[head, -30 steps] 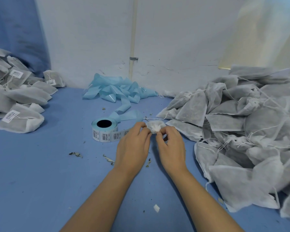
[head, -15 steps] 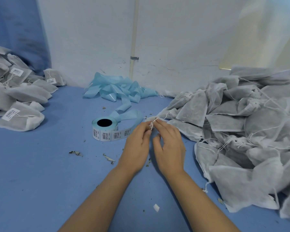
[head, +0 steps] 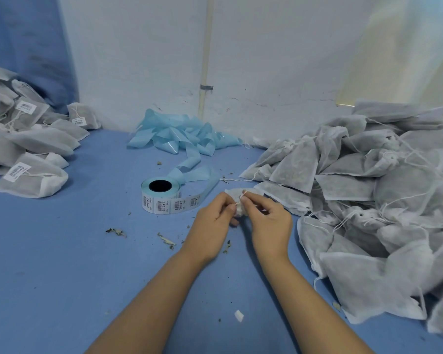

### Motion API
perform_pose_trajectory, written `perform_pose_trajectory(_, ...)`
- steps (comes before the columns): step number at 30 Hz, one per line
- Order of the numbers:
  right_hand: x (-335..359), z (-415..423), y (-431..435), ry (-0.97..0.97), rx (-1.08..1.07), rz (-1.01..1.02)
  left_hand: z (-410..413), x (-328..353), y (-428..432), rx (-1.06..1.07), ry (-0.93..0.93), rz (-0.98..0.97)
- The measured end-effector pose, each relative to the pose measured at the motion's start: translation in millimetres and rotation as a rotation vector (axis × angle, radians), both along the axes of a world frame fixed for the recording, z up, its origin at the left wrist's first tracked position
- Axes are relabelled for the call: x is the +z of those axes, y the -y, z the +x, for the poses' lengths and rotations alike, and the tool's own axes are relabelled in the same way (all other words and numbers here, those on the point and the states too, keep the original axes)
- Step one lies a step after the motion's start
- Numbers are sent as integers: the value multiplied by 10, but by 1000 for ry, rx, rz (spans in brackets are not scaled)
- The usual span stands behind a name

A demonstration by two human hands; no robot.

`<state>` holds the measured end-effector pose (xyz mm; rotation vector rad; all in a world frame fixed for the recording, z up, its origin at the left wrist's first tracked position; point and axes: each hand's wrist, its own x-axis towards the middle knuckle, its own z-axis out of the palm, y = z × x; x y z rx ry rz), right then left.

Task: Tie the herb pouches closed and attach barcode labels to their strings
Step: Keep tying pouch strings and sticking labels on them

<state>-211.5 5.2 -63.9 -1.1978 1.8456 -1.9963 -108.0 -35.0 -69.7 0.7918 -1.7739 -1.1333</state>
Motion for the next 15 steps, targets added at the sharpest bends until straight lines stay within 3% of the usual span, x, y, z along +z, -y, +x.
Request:
perform_pose_trajectory(6, 24, 20, -8, 32, 130, 9, -8, 28, 44, 105, -148, 80)
perform_pose_trajectory(15, -18, 47, 2, -387, 64, 141, 7, 38, 23, 123, -203, 4)
